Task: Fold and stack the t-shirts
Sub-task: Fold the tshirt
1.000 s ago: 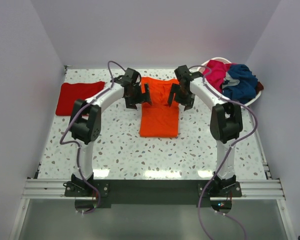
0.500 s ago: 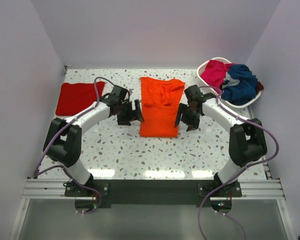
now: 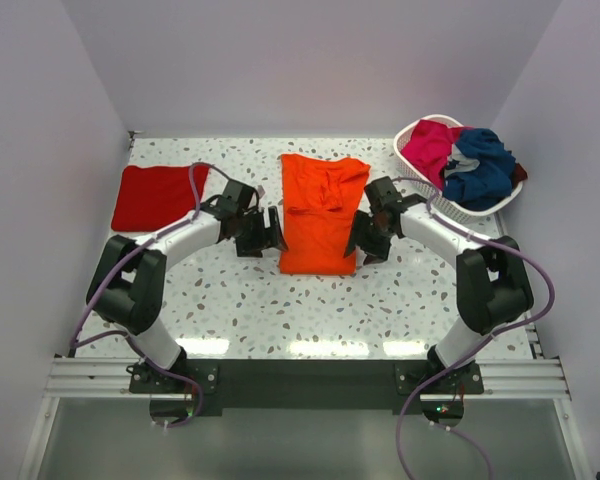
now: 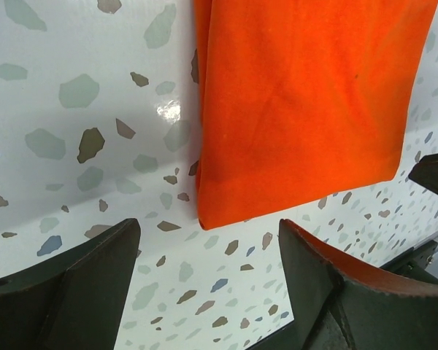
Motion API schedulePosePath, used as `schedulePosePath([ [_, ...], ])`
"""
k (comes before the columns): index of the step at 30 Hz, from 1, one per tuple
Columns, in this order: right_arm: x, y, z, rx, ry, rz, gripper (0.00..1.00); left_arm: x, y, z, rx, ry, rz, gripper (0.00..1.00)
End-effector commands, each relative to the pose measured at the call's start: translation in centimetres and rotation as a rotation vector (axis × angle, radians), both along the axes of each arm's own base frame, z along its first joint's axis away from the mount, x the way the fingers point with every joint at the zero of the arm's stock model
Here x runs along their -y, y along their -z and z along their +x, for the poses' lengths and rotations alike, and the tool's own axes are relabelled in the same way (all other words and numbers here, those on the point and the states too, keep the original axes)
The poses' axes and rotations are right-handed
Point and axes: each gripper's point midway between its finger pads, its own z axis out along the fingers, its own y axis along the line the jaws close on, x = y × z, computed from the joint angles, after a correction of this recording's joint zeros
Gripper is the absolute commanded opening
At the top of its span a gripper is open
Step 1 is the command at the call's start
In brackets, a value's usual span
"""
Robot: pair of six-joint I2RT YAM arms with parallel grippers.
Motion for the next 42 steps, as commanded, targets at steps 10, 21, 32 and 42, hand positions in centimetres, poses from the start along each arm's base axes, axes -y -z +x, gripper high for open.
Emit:
schedulePosePath([
  [10,-0.1,2.7,0.0,-0.026,0.002,-0.015,0.57,1.2,1.5,0.0,0.016,0.037,0.005,0.81],
  [21,-0.1,4.1,-1.9,-0.081,-0.047,-0.096,0.53,1.3,3.0,-2.5,-0.035,0.078,0.060,0.75],
  [32,-0.6,5.0,-3.0,-0.109,-0.072,-0.113,0.52,1.2,4.1,-3.9,-0.059,0.083,0.077,0.71],
  [42,-0.5,5.7,-3.2,-0.123,-0.090,-0.126,0.43,2.3,4.1,-2.9,-0.039,0.095,0.077,0.62],
])
